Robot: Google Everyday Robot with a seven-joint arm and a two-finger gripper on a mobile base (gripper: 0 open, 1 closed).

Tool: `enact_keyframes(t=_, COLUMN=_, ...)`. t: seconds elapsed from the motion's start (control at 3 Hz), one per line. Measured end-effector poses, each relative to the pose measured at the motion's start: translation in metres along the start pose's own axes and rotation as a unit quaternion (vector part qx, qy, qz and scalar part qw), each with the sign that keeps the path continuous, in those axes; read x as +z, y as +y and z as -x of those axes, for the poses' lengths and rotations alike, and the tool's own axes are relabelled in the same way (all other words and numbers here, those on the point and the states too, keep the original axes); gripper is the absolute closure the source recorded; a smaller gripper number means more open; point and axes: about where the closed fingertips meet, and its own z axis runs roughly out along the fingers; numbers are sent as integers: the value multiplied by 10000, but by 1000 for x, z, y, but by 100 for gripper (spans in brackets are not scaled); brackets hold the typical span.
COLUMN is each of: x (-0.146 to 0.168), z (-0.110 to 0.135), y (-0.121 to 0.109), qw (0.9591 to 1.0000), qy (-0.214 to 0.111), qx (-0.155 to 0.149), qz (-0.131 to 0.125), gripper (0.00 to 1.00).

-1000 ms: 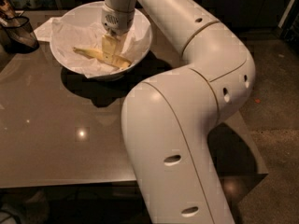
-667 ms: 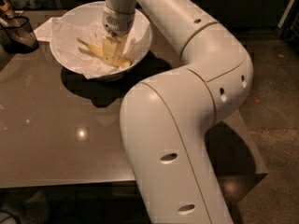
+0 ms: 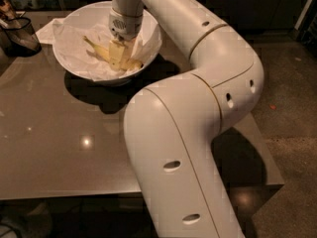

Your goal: Pick banana from white bowl

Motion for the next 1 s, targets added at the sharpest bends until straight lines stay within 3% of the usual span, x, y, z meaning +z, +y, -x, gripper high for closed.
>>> enact_keyframes(t=0.67, x=5, z=0, y=-4, qw=10000, qy=11, qx=4, qz=30, gripper=46)
enact_keyframes(t=1.0, x=4, z=1, y=-4, qw=10000, qy=12, qx=-5, qz=26, gripper=64)
